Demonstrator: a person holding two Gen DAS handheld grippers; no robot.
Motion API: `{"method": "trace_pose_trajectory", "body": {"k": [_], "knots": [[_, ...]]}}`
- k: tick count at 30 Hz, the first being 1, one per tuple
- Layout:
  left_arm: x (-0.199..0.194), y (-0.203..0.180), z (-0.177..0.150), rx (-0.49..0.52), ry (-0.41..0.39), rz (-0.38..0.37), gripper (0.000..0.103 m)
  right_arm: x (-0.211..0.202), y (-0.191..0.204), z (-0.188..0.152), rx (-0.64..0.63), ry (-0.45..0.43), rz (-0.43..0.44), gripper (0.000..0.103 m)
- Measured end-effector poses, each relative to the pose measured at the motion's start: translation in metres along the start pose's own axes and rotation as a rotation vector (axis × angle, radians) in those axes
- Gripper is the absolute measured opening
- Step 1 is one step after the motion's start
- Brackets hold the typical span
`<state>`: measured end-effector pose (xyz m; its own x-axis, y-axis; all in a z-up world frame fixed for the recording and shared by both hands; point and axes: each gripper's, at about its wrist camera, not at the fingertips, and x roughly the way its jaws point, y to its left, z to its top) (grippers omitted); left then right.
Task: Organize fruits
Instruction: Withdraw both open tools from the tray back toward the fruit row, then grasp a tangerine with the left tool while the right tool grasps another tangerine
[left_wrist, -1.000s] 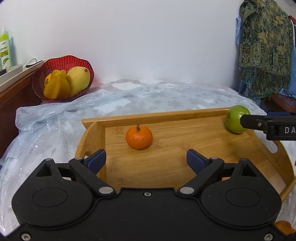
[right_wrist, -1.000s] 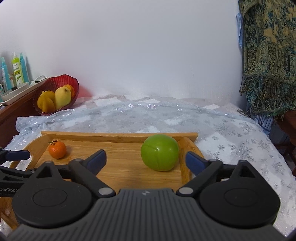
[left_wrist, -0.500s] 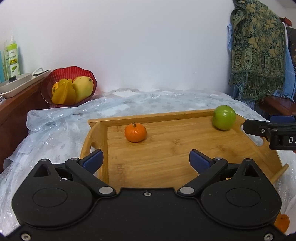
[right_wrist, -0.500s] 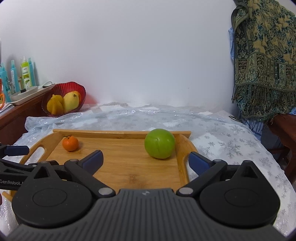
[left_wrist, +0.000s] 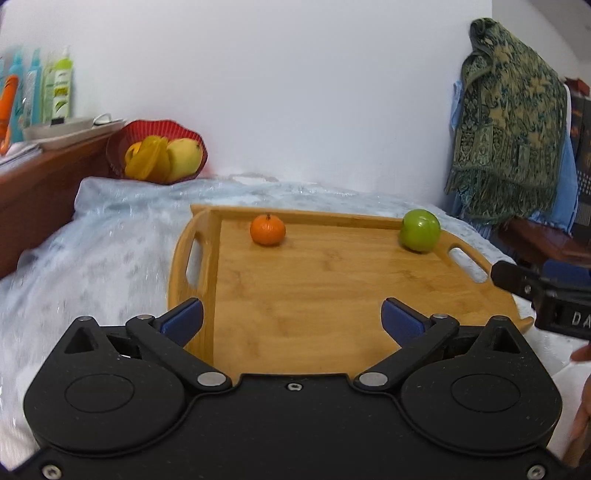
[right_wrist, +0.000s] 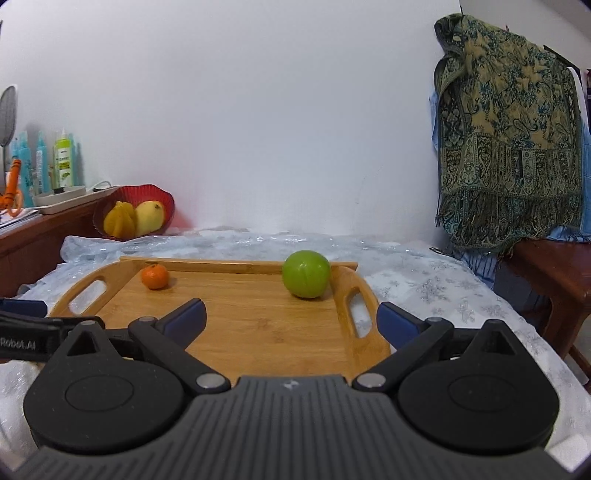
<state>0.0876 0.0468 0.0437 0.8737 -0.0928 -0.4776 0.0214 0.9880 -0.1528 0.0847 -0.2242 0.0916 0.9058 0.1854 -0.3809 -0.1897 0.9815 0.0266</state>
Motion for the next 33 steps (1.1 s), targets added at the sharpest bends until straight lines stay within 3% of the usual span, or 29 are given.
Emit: {"method": "trace_pose_trajectory", "body": {"k": [4,11,20,30,33], "knots": [[-0.019,-0.005,-0.012,0.021,-0.008,0.015,0.103,-0.014,0.001,-0.011,0.023,-0.006,0.018,0.103],[-0.058,-0.019,-0.038,0.038,0.005,0.013,0.102,-0.04,-0.001,-0.03,0.014,-0.014,-0.032,0.103],[-0.097,-0.042,-0.06,0.075,0.016,0.008,0.09,-0.069,0.0,-0.053,0.007,-0.008,0.013,0.103],[-0.097,-0.048,-0.076,0.063,0.068,0.019,0.065,-0.074,0.001,-0.069,-0.001,0.051,0.025,0.098],[-0.091,-0.047,-0.077,0.052,0.087,0.006,0.052,-0.072,0.003,-0.072,-0.01,0.075,0.03,0.094]]}}
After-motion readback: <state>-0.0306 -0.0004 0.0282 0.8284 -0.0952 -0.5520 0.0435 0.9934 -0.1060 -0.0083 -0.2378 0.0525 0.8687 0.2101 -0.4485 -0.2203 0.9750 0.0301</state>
